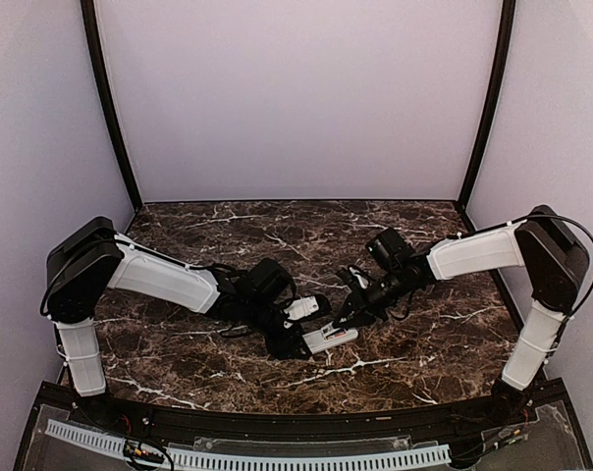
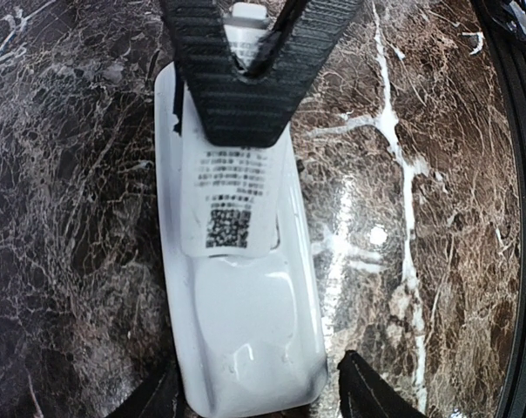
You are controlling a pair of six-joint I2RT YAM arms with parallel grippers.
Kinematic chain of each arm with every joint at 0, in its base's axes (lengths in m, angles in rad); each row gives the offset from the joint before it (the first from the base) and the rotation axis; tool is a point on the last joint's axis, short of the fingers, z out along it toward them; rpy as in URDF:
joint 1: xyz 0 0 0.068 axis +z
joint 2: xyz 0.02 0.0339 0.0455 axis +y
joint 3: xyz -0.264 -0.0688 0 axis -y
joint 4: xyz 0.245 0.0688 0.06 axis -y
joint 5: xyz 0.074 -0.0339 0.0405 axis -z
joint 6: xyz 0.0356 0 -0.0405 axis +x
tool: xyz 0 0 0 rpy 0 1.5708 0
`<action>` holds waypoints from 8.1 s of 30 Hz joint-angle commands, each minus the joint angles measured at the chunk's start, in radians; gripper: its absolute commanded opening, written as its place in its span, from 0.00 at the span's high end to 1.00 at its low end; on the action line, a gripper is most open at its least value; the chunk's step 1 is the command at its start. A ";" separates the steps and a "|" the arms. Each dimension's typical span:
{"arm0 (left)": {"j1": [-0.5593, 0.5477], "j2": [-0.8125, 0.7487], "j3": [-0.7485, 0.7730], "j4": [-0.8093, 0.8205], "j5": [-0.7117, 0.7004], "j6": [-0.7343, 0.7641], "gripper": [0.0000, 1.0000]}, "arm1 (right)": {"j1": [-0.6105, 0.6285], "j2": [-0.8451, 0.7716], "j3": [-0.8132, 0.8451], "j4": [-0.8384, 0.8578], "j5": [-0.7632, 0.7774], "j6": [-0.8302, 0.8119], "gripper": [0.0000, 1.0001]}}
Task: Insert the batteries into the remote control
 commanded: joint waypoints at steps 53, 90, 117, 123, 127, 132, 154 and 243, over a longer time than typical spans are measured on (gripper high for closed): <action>-0.026 -0.008 -0.025 -0.012 0.002 -0.020 0.31 | 0.036 0.151 0.057 -0.068 0.050 -0.019 0.98; 0.002 0.096 0.084 0.131 0.035 -0.076 0.54 | 0.032 0.151 0.051 -0.037 0.051 -0.025 0.93; 0.002 0.104 0.050 0.104 0.142 -0.092 0.73 | 0.033 0.106 0.031 -0.037 0.050 -0.012 0.93; -0.009 0.103 0.042 0.070 0.160 -0.081 0.73 | 0.033 0.089 0.035 -0.051 0.052 -0.012 0.88; -0.011 0.099 0.029 0.066 0.159 -0.079 0.73 | 0.032 0.074 0.040 -0.061 0.054 -0.014 0.85; -0.012 0.089 0.020 0.066 0.154 -0.074 0.73 | 0.031 0.053 0.055 -0.099 0.075 -0.030 0.82; -0.013 0.082 0.015 0.067 0.165 -0.065 0.71 | 0.012 0.028 0.030 -0.103 0.055 -0.031 0.75; -0.014 -0.070 -0.040 0.189 0.088 -0.003 0.88 | -0.036 -0.141 0.109 -0.255 0.046 -0.434 0.64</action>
